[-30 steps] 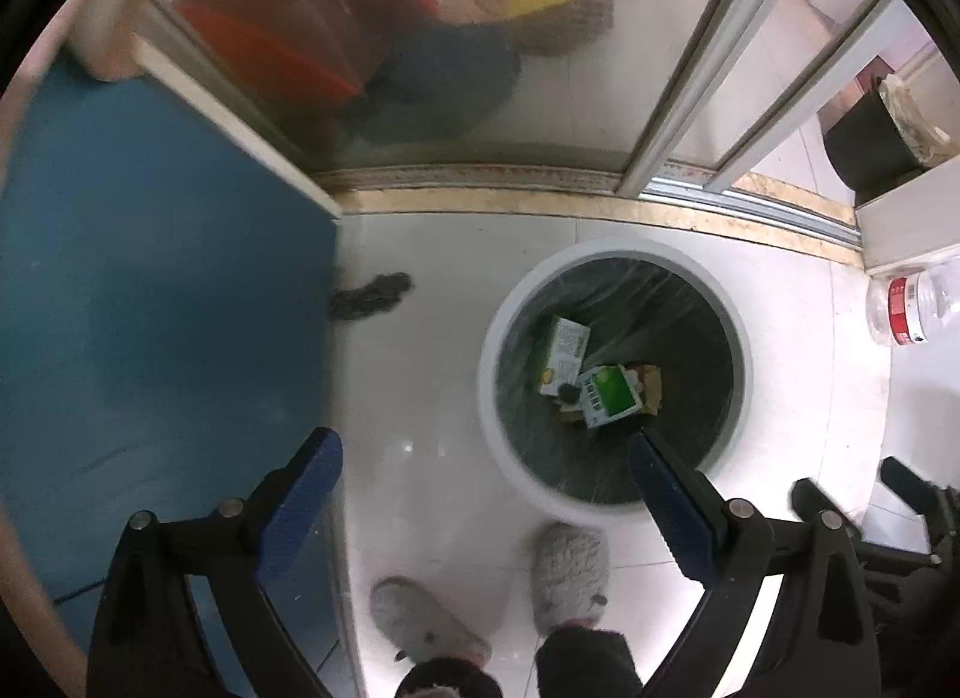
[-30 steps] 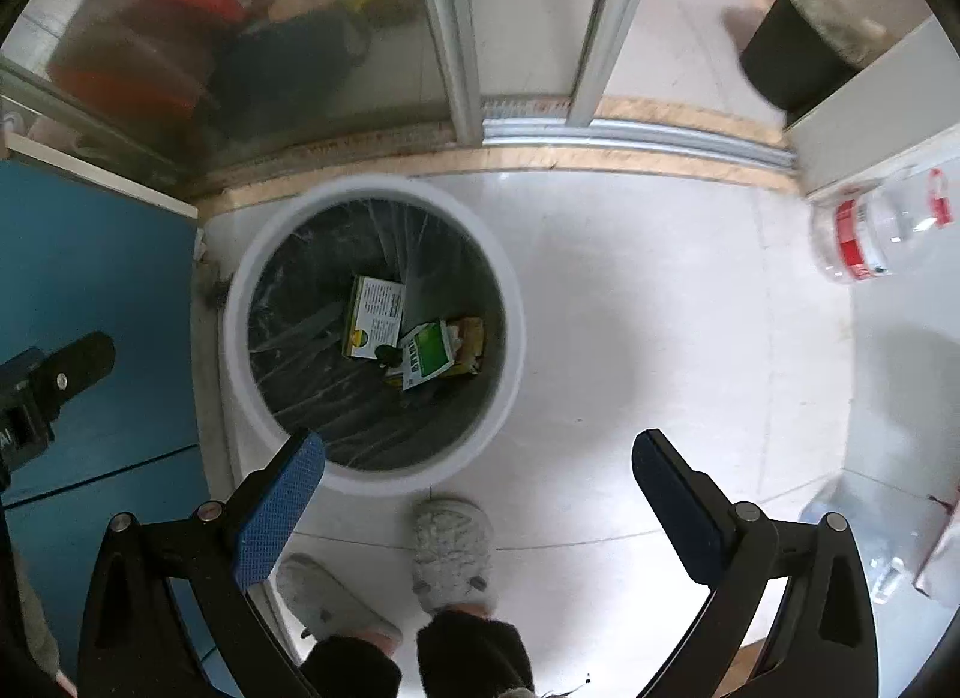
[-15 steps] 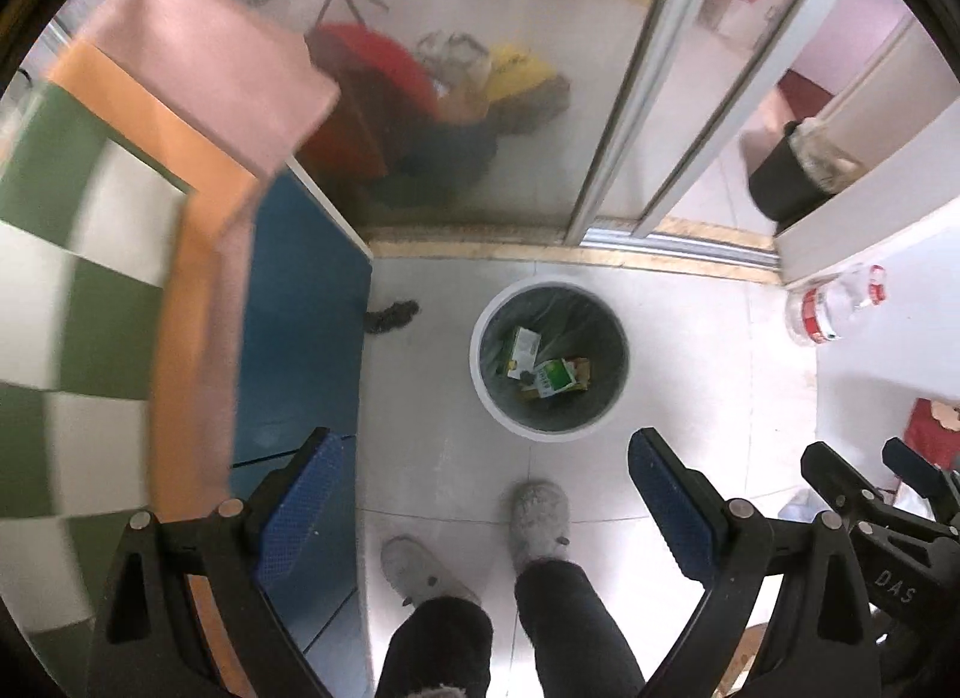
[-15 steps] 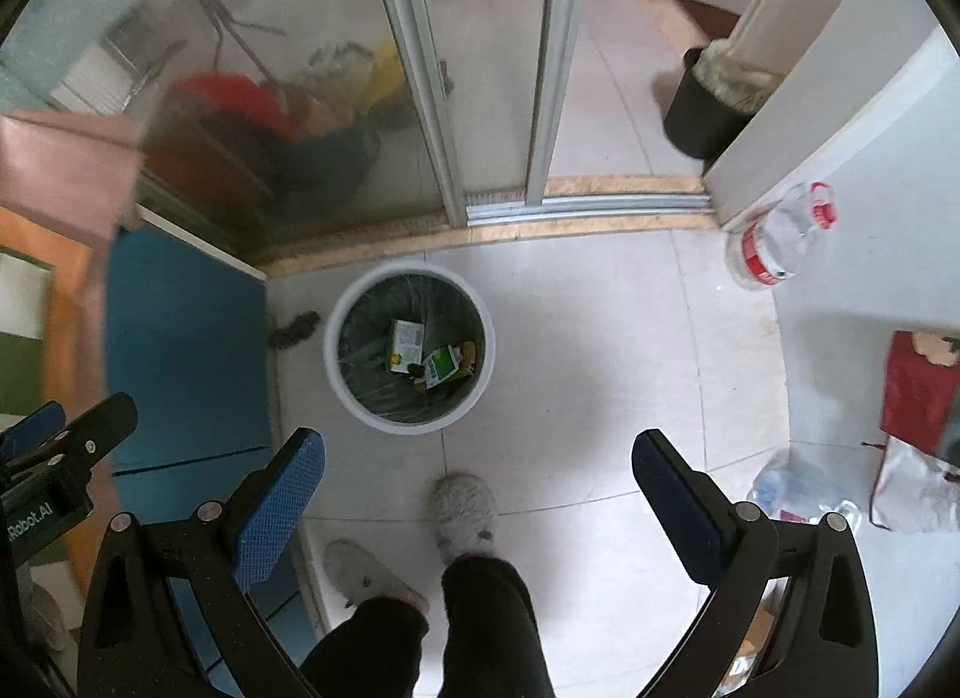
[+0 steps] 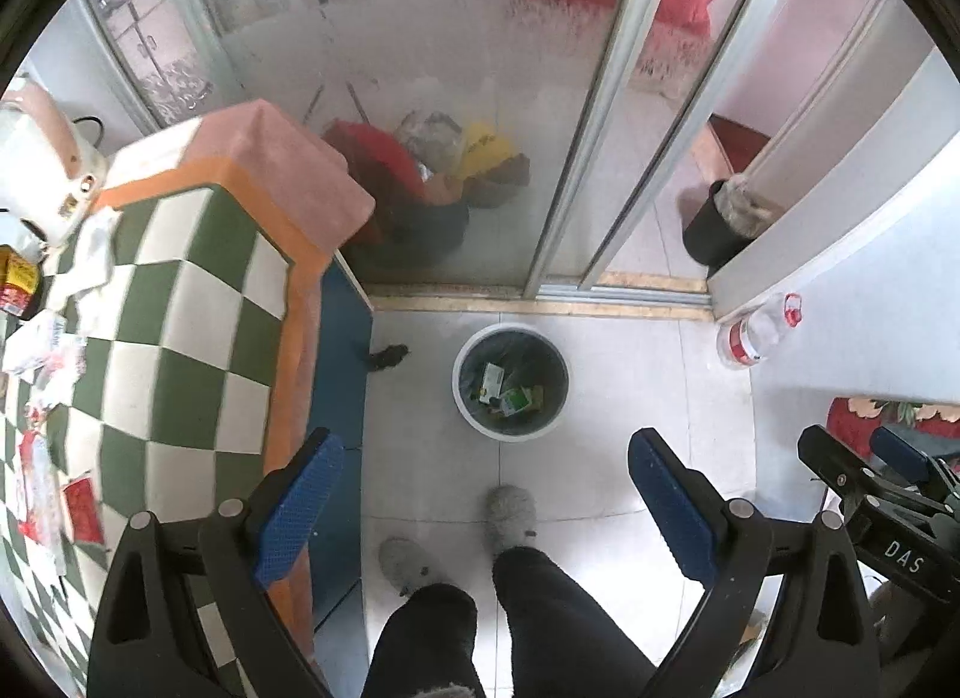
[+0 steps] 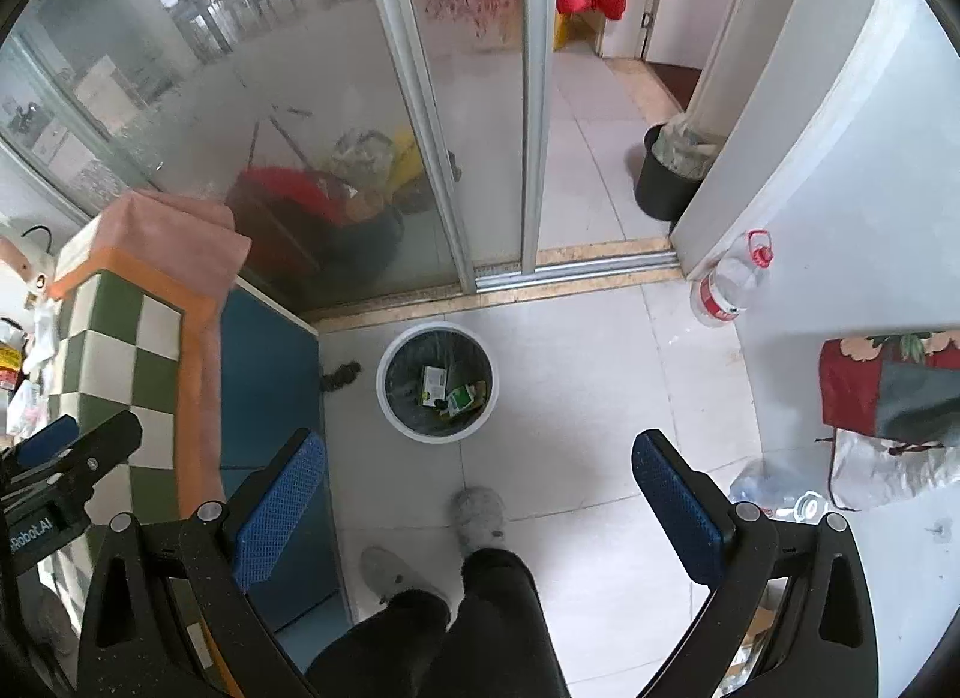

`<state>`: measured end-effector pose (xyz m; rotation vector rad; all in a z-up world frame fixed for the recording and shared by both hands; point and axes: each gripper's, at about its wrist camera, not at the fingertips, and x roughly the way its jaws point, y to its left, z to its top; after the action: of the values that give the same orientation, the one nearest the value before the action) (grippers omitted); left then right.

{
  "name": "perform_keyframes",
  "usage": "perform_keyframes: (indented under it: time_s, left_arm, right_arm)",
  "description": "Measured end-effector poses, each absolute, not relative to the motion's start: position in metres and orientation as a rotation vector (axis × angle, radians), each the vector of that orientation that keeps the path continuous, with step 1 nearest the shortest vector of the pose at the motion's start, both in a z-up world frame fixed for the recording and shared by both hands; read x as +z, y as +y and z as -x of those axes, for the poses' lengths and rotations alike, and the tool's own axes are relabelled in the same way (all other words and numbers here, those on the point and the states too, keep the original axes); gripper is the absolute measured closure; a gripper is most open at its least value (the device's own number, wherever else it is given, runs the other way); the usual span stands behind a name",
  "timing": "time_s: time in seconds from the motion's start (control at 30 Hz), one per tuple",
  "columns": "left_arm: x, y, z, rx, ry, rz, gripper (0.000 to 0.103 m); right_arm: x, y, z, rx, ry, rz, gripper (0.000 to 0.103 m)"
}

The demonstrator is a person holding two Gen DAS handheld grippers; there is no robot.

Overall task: Collect trash
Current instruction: 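Move both tools back to the counter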

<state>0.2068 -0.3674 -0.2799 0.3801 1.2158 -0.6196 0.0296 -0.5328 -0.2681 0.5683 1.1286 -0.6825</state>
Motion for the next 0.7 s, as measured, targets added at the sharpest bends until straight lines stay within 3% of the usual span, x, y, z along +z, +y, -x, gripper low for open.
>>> perform_keyframes:
  time_s: [0.4,0.5,0.7]
  left_arm:
    - [-0.202,-0.287,-0.248,-0.480,1.028,-0.222,0.005]
    - [-0.193,-0.239,-0.270,-0.390,1.003,-0.169,0.000]
    - [-0.215,-0.101,-0.311,-0.072,1.077,-0.138,0.000]
  right_arm:
    - [-0.202,-0.474,-0.079,-0.535,1.056,-0.548,0.000]
    - [-0.200,-0.438,-0.122,-0.425,1.086,-0.512,0.000]
    - [-0.225,-0.333,-0.215,-0.147,1.195,-0.423,0.000]
